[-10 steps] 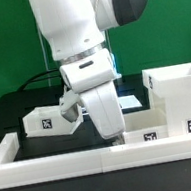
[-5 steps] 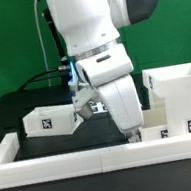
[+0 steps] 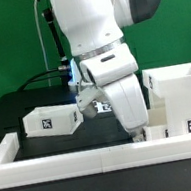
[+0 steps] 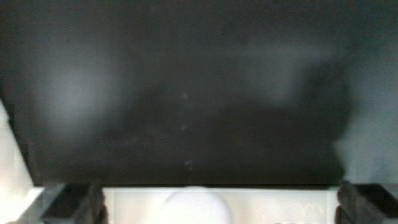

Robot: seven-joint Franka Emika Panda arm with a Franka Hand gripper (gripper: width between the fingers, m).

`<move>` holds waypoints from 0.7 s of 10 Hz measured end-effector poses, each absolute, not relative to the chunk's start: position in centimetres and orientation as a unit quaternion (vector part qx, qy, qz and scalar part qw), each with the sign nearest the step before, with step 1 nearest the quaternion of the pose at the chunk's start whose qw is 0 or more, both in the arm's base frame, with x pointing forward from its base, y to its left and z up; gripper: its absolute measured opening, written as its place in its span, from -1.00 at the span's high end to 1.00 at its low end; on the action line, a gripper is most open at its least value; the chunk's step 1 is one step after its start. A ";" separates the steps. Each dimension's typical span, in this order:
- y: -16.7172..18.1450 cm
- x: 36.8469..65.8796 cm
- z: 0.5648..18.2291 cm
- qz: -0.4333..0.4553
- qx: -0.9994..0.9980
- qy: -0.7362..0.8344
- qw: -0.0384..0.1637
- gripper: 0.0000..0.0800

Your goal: Assemble drawer

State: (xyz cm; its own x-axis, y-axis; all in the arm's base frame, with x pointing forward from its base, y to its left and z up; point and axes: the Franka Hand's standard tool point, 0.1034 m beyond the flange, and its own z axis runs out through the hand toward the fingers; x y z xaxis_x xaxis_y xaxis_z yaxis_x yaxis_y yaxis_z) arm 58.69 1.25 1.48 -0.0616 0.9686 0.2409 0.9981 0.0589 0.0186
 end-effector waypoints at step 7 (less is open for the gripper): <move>1.8 59.0 1.8 -0.085 -0.682 -0.721 0.084 -0.62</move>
Offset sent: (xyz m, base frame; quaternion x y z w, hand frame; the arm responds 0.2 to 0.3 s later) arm -0.0034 0.0288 0.0029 -0.0017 0.0064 -0.0203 0.9998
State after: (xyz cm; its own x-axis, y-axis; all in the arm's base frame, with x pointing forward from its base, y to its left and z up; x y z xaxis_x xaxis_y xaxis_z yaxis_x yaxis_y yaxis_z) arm 59.01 1.81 1.82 -0.0550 0.9697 0.2379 0.9985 0.0546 0.0083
